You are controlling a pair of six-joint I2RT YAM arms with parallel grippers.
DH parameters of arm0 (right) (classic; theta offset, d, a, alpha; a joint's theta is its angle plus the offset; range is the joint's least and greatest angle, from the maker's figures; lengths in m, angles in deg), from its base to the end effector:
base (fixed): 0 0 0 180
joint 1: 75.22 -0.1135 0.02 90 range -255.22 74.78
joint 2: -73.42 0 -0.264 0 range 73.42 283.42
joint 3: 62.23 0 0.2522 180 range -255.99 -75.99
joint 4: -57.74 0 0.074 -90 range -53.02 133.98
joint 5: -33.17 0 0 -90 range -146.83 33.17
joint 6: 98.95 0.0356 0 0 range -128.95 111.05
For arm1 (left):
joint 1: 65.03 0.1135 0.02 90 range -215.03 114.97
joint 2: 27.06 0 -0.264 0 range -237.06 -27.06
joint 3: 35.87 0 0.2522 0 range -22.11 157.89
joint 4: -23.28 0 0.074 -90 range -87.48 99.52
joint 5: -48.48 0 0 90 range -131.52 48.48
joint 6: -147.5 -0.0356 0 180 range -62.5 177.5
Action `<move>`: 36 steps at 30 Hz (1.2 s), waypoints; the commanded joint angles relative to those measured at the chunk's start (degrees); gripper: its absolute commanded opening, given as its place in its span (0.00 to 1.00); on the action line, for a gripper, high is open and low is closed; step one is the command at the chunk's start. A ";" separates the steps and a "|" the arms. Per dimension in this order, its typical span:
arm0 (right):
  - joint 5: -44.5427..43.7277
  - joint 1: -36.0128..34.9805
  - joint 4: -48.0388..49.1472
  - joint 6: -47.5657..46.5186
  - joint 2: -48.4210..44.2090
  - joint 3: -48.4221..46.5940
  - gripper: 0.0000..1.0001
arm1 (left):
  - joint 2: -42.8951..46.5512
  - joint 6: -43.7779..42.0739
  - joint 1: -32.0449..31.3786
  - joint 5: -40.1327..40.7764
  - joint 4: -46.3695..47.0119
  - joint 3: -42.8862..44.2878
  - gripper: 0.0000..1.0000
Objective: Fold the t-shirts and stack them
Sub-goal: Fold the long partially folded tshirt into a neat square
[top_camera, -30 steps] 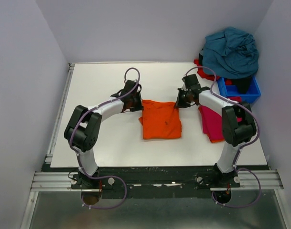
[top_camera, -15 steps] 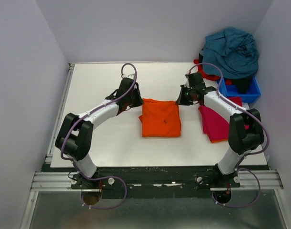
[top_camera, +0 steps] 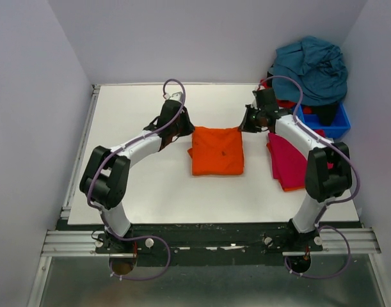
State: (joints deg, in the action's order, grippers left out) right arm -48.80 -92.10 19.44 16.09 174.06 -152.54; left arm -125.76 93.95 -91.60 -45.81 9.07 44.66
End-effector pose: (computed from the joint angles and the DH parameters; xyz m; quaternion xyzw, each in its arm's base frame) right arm 0.3709 0.1177 0.2457 0.0417 0.9326 0.1872 0.3056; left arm 0.3494 -0.1777 0.2372 -0.0574 0.8739 -0.2797 0.3934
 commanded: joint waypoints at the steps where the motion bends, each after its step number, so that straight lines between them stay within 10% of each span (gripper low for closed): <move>1: -0.92 2.38 0.62 0.54 4.99 -3.86 0.01 | -4.39 -0.24 0.99 2.19 10.53 1.26 0.00; 6: -0.21 2.65 -1.65 1.06 14.75 -12.46 0.14 | -14.14 -1.11 1.52 1.83 13.63 7.84 0.00; 7: -0.21 2.65 -1.13 0.98 15.28 -13.18 0.20 | -15.46 -1.55 1.69 1.57 13.54 9.25 0.09; 9: -2.05 2.65 0.10 1.33 14.50 -12.40 0.58 | -17.14 -2.78 1.69 1.66 11.28 12.59 0.66; 10: -2.58 2.65 0.62 1.07 13.63 -11.70 0.66 | -16.97 -3.83 1.69 1.66 10.13 13.65 0.73; 36: 9.45 6.51 6.17 1.60 14.40 -2.98 0.64 | -18.10 0.47 3.10 -6.34 5.90 8.64 0.72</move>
State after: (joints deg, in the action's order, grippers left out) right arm -42.59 -86.00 24.65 17.57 185.12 -154.66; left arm -140.88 93.53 -89.11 -48.83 16.41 50.67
